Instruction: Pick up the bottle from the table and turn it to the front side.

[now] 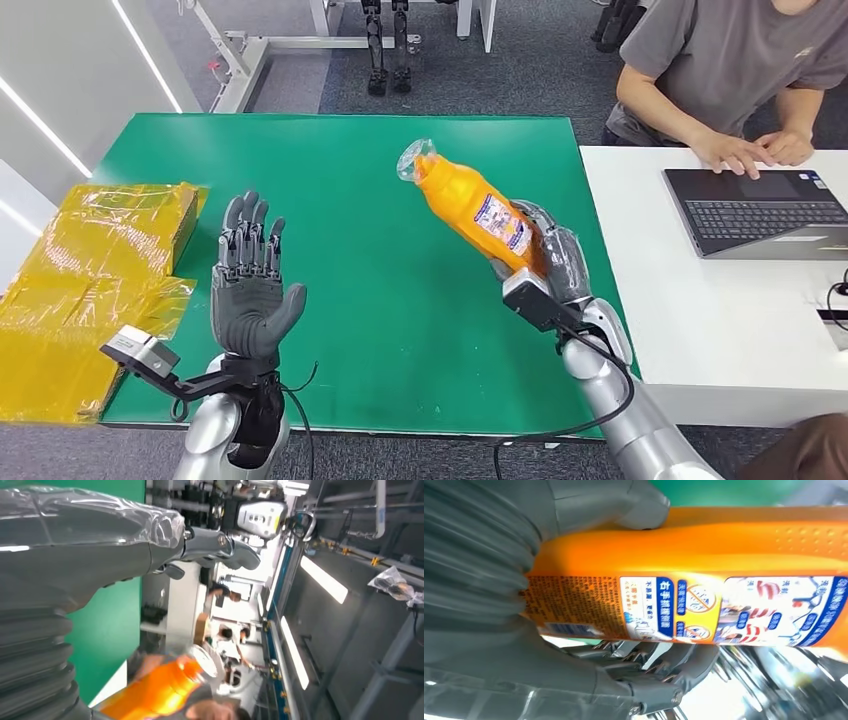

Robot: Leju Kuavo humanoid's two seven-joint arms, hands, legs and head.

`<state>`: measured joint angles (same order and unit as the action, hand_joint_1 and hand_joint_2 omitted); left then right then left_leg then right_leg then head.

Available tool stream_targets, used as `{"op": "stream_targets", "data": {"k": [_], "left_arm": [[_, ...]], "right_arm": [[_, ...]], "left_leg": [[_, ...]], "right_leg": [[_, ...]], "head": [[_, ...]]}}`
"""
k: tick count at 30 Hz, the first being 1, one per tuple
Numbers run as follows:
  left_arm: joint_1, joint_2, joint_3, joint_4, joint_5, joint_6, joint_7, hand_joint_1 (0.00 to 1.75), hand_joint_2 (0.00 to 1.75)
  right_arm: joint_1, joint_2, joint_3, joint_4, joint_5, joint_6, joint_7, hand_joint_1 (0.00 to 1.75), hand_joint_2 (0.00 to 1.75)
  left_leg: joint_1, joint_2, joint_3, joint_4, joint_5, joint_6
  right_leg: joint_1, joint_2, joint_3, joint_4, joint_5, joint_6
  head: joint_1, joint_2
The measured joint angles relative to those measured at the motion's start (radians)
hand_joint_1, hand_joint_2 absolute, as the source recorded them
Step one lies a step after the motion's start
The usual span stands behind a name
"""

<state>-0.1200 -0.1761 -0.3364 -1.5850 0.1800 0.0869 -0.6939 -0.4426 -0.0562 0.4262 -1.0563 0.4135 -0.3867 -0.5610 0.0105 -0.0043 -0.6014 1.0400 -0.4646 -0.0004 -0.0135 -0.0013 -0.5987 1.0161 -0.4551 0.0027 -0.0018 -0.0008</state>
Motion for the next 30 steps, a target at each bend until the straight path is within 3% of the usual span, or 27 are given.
{"op": "stream_targets", "data": {"k": [6,17,23,30], "left_arm": [[-0.078,-0.008,-0.008,0.062,0.032,-0.064,0.038,0.0,1.75],[-0.158,-0.031,-0.042,0.159,0.082,-0.14,0.148,0.0,1.75],[-0.169,-0.038,-0.075,0.206,0.083,-0.172,0.153,0.0,1.75],[-0.182,-0.043,-0.089,0.237,0.085,-0.185,0.153,0.0,1.75]], "right_arm": [[0.12,0.041,-0.028,-0.172,-0.01,-0.059,-0.05,1.75,1.75],[0.163,0.084,-0.019,-0.303,0.025,-0.062,-0.098,1.75,1.75],[0.173,0.094,0.003,-0.316,0.058,-0.024,-0.08,1.75,1.75],[0.151,0.103,0.024,-0.29,0.075,0.095,-0.038,1.75,1.75]], "left_leg": [[0.0,0.001,0.0,0.0,0.0,0.0],[0.0,0.001,0.0,0.0,0.0,0.0],[0.0,0.001,0.0,0.0,0.0,0.0],[0.0,0.001,0.0,0.0,0.0,0.0]], "right_leg": [[0.0,0.001,-0.001,0.0,0.0,0.0],[0.0,0.001,0.0,0.0,0.0,0.0],[0.0,0.002,-0.001,0.0,0.0,0.0],[0.0,0.002,-0.001,0.0,0.0,0.0]], "head": [[0.0,0.0],[0.0,0.0],[0.0,0.0],[0.0,0.0]]}}
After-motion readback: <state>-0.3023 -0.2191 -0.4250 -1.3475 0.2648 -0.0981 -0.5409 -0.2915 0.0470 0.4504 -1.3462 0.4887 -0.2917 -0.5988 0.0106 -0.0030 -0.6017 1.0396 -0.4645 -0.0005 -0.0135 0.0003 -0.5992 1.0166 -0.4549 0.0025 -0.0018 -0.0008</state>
